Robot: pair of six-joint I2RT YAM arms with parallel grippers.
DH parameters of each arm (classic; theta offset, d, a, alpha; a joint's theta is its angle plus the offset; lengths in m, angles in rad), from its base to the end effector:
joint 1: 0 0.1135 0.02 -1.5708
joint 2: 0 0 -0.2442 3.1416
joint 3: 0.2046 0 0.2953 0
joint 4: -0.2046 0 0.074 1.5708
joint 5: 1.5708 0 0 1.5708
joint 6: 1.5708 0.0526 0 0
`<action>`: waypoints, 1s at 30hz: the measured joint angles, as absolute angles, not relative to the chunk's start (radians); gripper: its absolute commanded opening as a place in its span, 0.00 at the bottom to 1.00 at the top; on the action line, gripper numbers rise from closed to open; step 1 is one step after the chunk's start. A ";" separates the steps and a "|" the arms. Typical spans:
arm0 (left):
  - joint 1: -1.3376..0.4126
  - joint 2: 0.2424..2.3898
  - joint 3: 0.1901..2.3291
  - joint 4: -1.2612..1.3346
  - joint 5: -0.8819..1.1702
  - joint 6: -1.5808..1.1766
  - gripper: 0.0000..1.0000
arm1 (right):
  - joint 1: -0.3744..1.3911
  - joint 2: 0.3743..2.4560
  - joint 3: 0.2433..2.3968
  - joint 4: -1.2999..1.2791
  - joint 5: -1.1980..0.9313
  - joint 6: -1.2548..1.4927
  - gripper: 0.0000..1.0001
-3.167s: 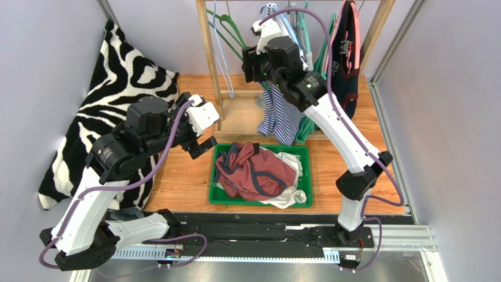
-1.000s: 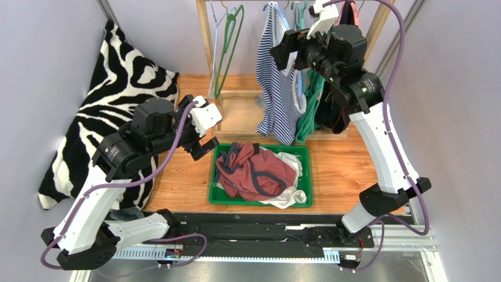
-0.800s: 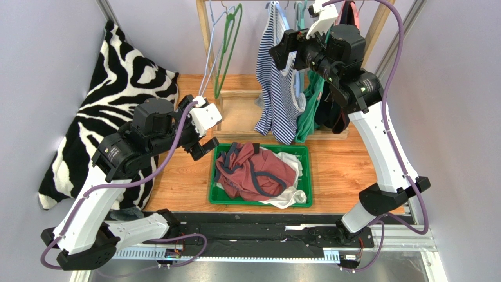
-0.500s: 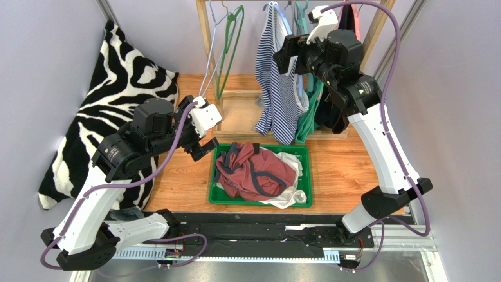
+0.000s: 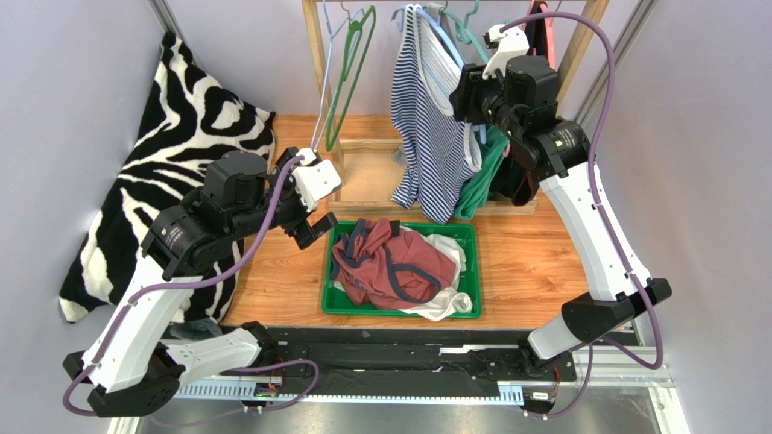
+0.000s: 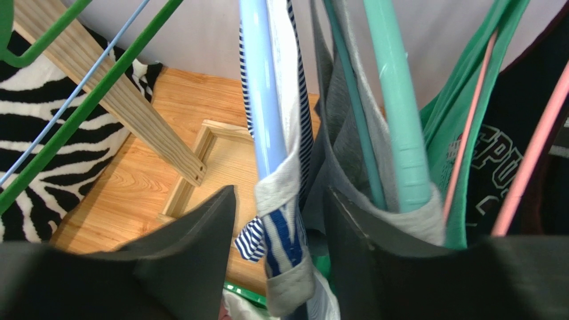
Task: Remove the tank top from the hanger
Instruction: Pick up the hanger from the clothesline.
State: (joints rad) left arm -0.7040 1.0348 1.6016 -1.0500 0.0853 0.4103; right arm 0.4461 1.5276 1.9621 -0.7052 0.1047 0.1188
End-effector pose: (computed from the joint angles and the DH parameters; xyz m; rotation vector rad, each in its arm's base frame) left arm 0.1640 -0.1451 0.4706 1.1356 1.7222 -0.2695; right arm 0.3345 0.1539 0.4998 -0.2285 1.8362 0.2987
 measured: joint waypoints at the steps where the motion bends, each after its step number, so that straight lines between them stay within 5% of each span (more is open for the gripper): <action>1: -0.704 1.035 1.602 -1.050 0.088 0.409 0.99 | 0.446 1.526 1.962 -0.701 0.104 0.116 0.40; 6: -0.701 1.035 1.602 -1.050 0.096 0.406 0.99 | 0.445 1.537 1.986 -0.691 0.077 0.104 0.28; 9: -0.700 1.034 1.602 -1.050 0.097 0.406 0.99 | 0.443 1.565 2.017 -0.685 0.061 0.099 0.02; 10: -0.700 1.034 1.602 -1.050 0.096 0.406 0.99 | 0.443 1.573 2.019 -0.680 0.053 0.095 0.00; 30: -0.699 1.028 1.588 -1.050 0.097 0.406 0.99 | 0.231 1.383 1.766 -0.569 0.031 0.146 0.00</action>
